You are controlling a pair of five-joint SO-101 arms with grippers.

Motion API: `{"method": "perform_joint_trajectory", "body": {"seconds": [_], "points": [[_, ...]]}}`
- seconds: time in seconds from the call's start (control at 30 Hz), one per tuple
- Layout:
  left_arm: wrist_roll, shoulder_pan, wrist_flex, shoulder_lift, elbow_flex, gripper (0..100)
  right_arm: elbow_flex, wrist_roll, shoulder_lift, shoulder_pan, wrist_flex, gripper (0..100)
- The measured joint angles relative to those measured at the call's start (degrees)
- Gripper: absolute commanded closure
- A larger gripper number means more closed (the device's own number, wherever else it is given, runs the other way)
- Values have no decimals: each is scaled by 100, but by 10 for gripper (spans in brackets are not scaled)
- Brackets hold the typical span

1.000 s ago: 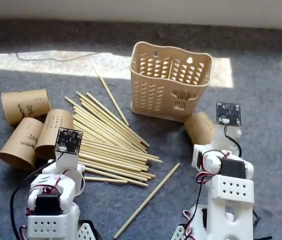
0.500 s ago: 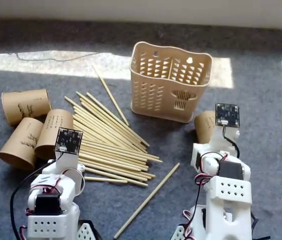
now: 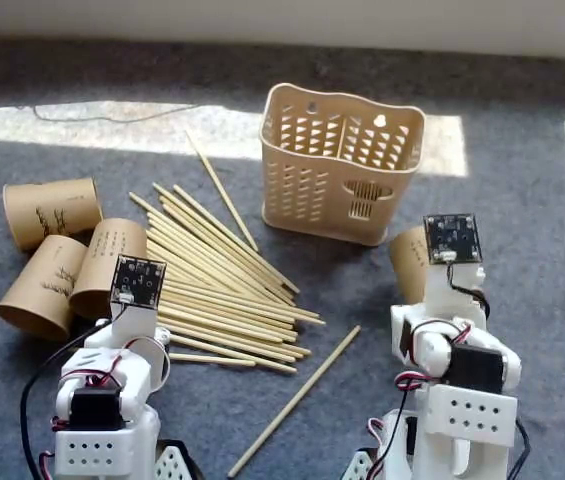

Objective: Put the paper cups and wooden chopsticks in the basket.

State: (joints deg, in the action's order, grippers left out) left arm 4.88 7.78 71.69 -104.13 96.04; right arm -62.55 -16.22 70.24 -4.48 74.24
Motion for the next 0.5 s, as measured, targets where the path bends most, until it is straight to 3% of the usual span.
{"method": "perform_joint_trajectory", "body": {"seconds": [0.5], "points": [[0, 0, 0, 0, 0, 995, 1327, -1495, 589, -35, 2031, 992]]}}
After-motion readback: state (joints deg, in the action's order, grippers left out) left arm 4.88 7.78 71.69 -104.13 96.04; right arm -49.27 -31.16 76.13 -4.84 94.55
